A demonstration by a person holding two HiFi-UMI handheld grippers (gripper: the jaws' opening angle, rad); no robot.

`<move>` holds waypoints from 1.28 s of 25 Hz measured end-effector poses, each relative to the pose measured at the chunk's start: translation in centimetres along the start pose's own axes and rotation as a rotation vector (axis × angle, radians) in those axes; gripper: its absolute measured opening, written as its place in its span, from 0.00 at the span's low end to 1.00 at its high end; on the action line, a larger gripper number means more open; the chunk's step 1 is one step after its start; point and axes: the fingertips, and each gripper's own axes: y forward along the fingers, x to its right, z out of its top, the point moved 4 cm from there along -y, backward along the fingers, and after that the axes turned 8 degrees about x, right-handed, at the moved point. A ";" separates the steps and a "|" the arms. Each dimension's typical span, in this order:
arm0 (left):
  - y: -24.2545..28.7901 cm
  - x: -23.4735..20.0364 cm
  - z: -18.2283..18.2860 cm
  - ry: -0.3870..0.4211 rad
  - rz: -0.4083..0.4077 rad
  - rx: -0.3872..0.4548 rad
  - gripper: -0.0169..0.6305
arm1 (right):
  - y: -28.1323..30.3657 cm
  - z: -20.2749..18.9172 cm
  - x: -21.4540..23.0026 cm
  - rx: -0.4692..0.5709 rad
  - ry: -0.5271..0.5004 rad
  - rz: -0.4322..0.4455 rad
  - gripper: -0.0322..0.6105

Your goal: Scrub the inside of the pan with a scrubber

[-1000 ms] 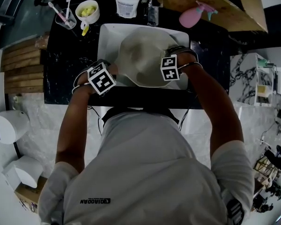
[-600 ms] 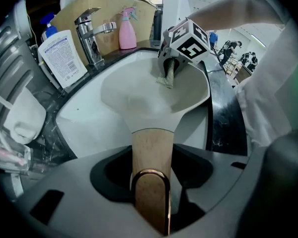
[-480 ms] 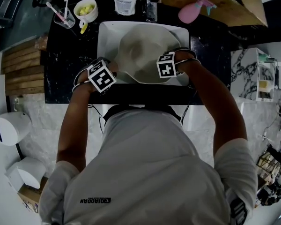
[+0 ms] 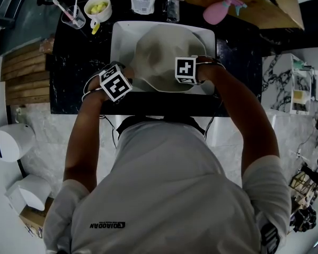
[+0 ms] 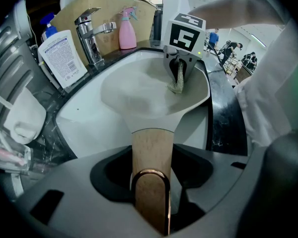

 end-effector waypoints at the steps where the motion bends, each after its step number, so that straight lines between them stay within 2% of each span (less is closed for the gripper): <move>1: 0.0 0.0 0.0 0.000 0.001 0.000 0.39 | 0.0 0.3 -0.3 0.023 0.026 0.027 0.18; 15: 0.0 0.0 0.0 0.001 0.002 -0.003 0.39 | -0.5 3.8 -3.1 0.271 0.259 0.318 0.18; 22: 0.1 0.1 0.0 0.003 0.003 -0.003 0.39 | -1.0 4.4 -3.4 0.381 0.362 0.440 0.18; 32: 0.0 0.0 -0.1 0.001 0.001 -0.007 0.39 | -2.3 5.5 -4.1 0.490 0.408 0.576 0.18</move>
